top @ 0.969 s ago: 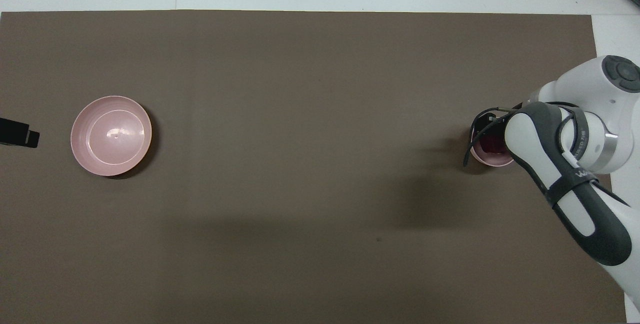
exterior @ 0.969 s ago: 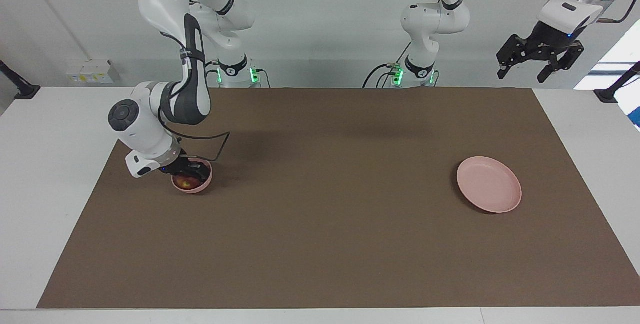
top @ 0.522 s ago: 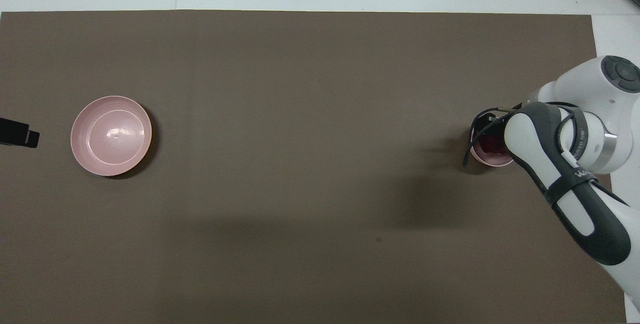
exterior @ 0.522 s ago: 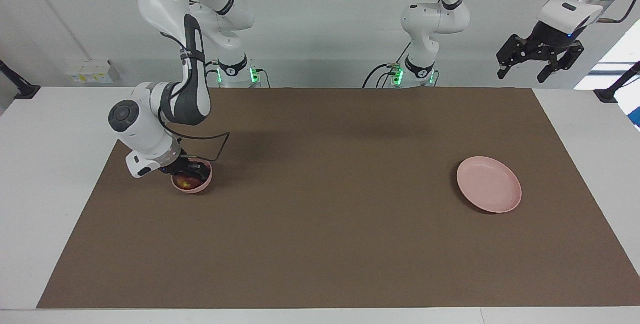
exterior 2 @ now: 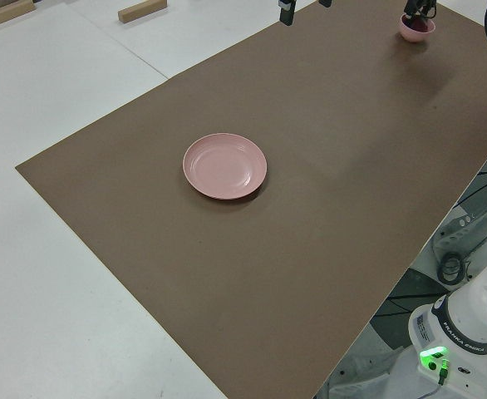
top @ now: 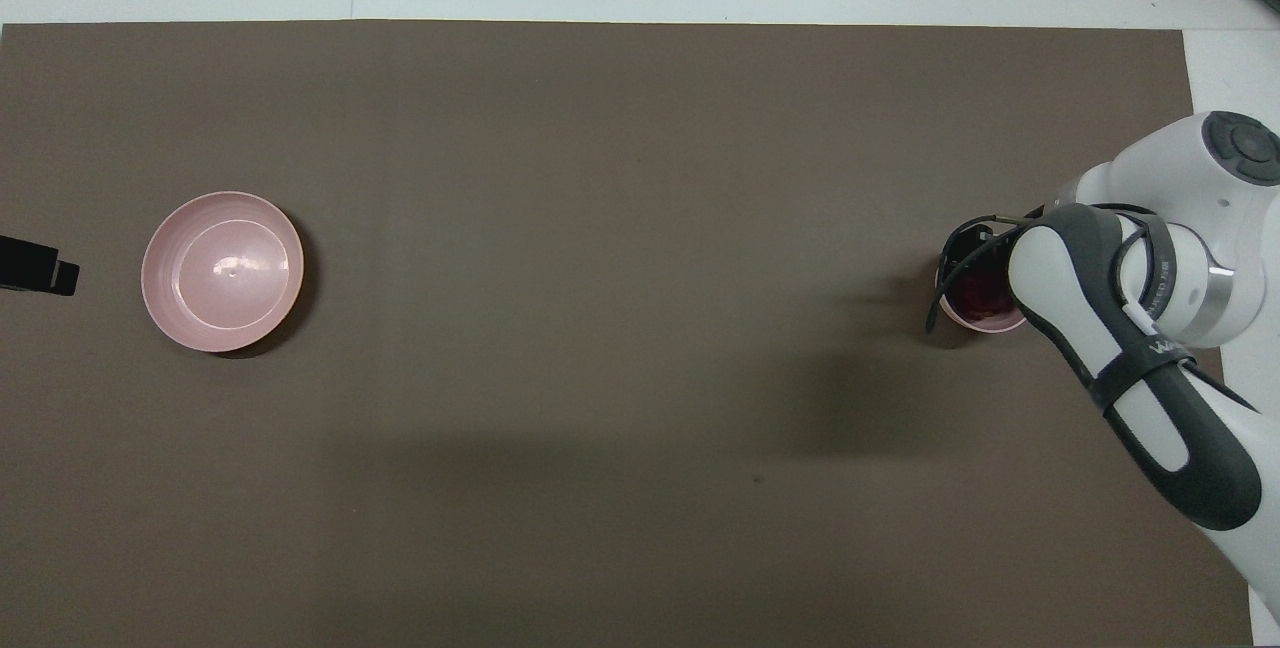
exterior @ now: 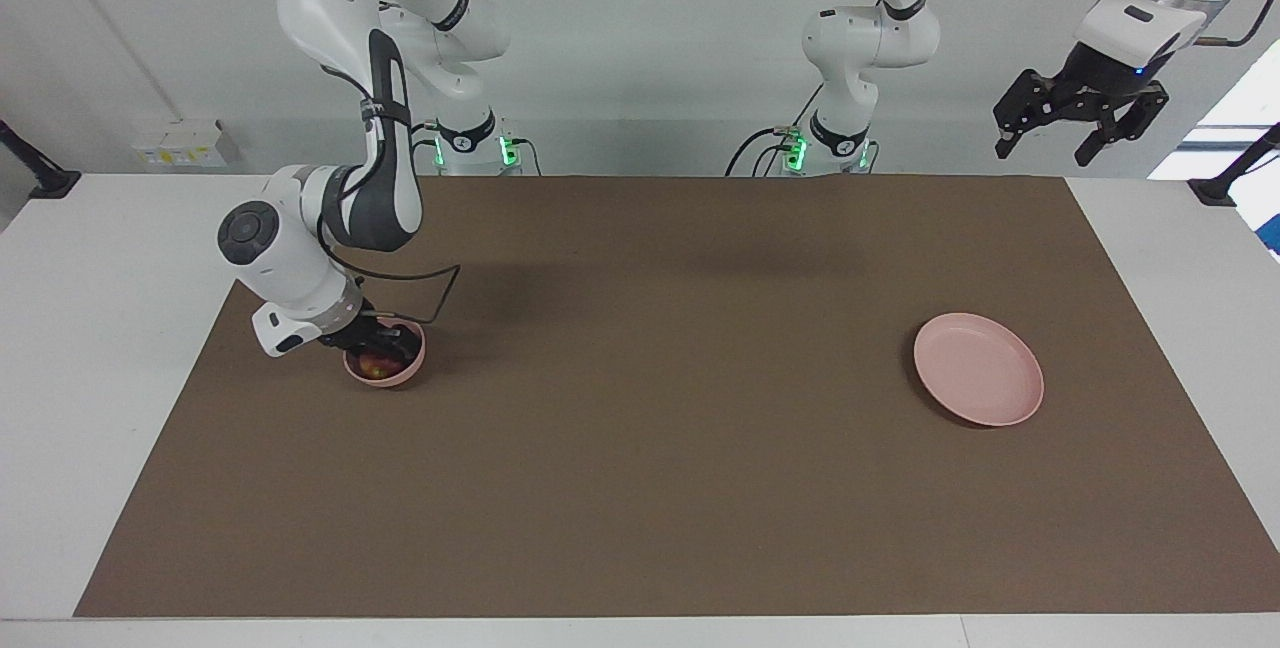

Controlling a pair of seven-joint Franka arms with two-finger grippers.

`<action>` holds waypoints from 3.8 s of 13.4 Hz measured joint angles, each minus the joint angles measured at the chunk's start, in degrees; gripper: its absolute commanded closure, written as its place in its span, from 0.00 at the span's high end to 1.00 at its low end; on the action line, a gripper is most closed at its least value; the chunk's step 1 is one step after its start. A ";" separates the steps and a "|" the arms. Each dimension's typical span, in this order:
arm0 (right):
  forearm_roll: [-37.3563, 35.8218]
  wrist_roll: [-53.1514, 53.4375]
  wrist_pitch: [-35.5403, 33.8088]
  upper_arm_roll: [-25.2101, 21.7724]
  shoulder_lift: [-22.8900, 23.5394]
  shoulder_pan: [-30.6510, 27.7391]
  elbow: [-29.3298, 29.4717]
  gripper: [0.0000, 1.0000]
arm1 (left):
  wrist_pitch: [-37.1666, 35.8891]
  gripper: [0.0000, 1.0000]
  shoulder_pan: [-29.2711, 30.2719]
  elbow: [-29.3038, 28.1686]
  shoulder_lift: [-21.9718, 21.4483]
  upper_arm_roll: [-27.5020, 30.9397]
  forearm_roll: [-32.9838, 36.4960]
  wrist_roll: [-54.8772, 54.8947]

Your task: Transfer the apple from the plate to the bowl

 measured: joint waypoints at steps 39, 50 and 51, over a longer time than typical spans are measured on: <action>-7.98 -0.43 -39.72 0.04 -23.95 -0.29 17.71 1.00 | -0.01 1.00 0.00 0.00 0.00 0.00 0.00 0.00; -10.00 -1.95 -37.60 1.45 -24.25 -0.06 18.36 1.00 | -0.01 1.00 0.00 0.00 0.00 0.00 0.00 0.00; -9.98 -1.95 -37.59 1.45 -24.25 -0.06 18.36 1.00 | -0.01 1.00 0.00 0.00 0.00 0.00 0.00 0.00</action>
